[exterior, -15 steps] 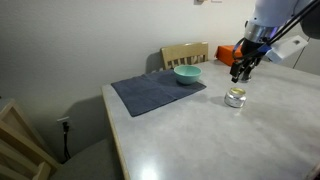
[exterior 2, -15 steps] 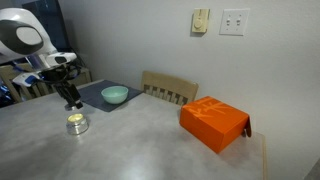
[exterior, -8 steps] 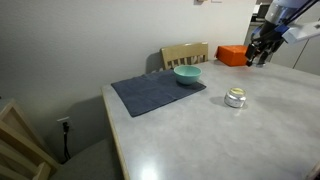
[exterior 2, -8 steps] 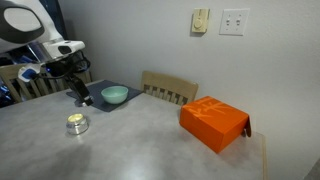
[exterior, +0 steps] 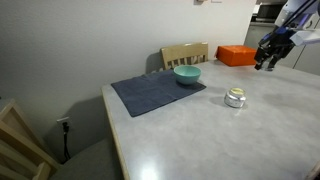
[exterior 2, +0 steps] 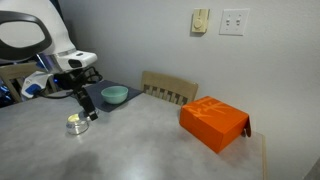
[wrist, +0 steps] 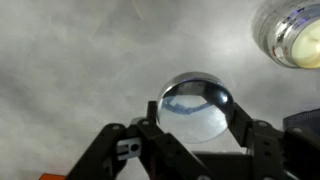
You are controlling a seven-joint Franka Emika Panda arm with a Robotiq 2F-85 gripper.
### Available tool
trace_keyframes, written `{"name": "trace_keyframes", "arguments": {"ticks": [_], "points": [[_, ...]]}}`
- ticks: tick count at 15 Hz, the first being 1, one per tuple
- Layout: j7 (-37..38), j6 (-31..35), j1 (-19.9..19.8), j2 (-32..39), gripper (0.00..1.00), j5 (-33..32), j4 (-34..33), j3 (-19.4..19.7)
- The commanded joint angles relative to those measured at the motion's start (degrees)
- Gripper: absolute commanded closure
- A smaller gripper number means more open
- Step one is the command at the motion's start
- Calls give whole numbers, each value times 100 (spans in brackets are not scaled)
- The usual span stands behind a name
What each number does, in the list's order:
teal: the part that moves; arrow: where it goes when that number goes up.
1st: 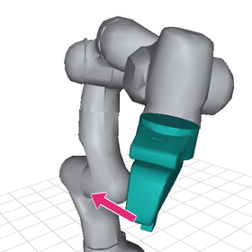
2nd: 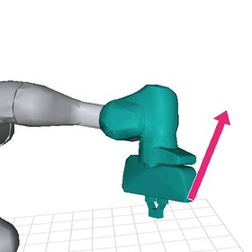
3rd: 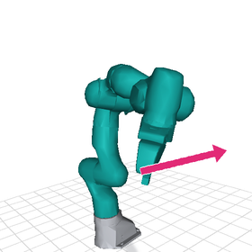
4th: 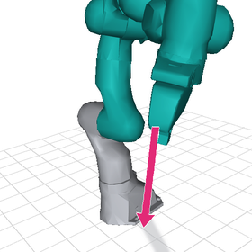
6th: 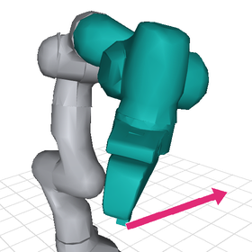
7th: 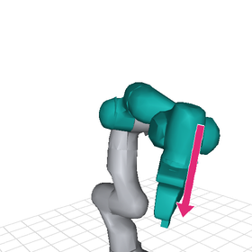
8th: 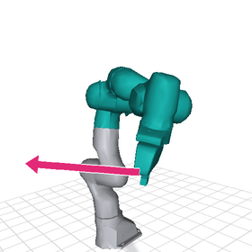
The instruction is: Uncover the silver bottle and put the lid on the table
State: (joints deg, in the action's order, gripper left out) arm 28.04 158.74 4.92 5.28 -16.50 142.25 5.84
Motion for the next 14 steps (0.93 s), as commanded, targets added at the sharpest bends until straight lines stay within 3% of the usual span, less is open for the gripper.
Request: {"name": "trace_keyframes", "arguments": {"ticks": [1, 14], "points": [[-375, 16, -91, 455, 56, 444, -263, -182], [-332, 63, 214, 2020, 56, 1114, -1537, -208]]}}
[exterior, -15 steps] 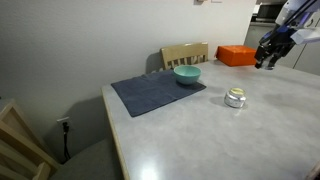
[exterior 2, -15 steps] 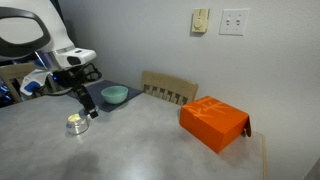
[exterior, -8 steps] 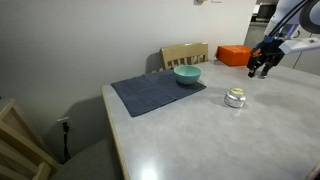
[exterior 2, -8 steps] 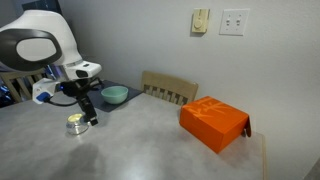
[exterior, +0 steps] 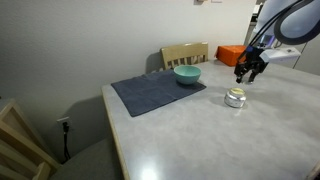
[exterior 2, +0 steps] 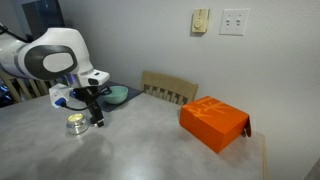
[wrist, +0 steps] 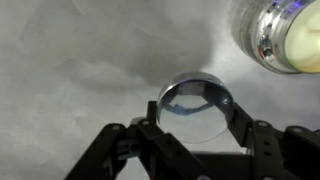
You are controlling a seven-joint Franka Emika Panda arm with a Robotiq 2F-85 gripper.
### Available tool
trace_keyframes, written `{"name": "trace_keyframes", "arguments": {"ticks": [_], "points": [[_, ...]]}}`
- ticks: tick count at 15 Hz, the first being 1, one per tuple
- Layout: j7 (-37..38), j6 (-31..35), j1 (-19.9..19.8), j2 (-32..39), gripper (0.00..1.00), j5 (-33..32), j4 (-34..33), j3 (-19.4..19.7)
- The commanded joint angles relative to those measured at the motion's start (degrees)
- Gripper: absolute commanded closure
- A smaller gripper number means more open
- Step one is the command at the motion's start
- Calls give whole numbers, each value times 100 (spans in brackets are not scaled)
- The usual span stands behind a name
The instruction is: Uncover the silver bottle and put the lid on the table
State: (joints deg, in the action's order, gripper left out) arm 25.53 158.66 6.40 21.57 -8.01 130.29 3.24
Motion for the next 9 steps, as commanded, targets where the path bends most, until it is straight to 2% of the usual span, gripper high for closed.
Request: {"name": "trace_keyframes", "arguments": {"ticks": [1, 9], "points": [[-60, 84, 97, 493, 56, 303, -426, 79], [30, 338, 256, 1005, 56, 549, -864, 238]]}}
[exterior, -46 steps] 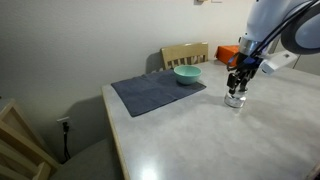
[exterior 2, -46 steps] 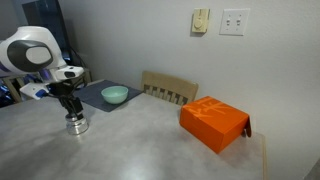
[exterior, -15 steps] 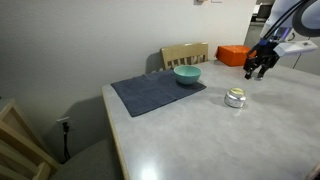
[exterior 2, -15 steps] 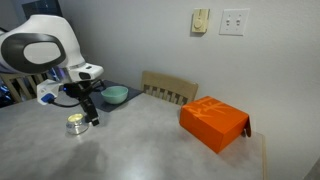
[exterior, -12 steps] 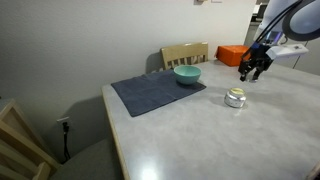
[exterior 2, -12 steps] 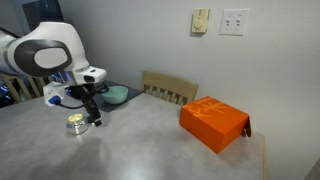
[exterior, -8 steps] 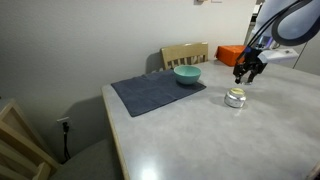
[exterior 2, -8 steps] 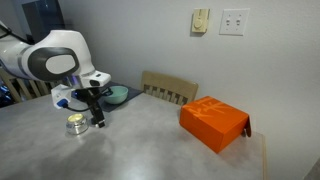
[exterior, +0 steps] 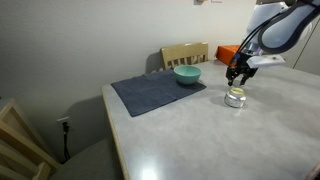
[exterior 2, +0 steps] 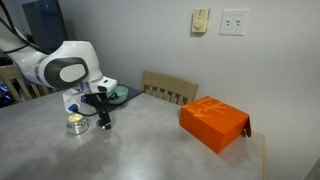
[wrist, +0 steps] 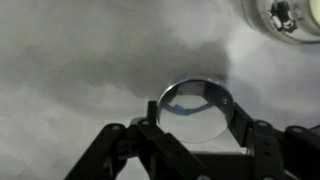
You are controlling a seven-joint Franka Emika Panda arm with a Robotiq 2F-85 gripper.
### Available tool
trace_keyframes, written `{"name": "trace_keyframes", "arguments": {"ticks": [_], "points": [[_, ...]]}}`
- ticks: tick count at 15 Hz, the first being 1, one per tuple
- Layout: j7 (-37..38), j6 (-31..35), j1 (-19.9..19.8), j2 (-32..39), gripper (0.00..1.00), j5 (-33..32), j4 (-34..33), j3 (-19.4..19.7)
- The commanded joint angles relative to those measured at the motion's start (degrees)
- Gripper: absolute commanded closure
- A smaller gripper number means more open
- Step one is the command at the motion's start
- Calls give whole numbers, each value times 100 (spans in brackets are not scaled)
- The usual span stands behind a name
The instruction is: Uncover the silver bottle and put the lid on the table
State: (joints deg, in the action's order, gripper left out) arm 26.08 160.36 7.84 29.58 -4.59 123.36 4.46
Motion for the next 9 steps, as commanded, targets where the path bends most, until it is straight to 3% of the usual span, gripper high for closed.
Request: {"name": "trace_keyframes", "arguments": {"ticks": [1, 9], "points": [[-16, 236, 130, 268, 56, 231, -220, 145], [16, 663, 297, 600, 56, 419, -416, 363]]}}
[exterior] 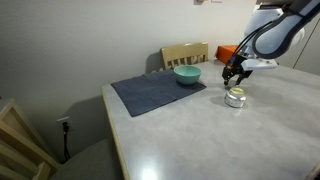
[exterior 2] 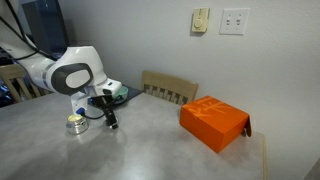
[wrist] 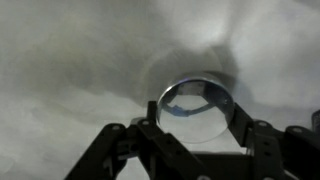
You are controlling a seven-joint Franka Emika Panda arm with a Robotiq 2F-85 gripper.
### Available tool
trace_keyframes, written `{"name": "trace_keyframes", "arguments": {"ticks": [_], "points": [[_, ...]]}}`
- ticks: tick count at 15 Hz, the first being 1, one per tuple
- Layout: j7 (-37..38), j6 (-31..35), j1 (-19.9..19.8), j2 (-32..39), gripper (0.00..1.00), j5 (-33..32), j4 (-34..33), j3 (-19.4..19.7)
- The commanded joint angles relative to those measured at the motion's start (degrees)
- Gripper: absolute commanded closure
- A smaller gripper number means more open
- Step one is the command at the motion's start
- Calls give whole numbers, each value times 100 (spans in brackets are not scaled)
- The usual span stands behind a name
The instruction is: Uncover the silver bottle and put the lid on the table
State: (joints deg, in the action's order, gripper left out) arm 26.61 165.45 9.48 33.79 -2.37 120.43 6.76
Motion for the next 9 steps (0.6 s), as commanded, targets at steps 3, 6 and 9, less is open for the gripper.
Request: {"name": "trace_keyframes", "arguments": {"ticks": [3, 6, 9], "points": [[-48, 192, 171, 256, 56, 276, -169, 167], [-37, 184, 211, 330, 56, 328, -208, 202], [-26, 177, 252, 385, 56, 337, -250, 247]]}}
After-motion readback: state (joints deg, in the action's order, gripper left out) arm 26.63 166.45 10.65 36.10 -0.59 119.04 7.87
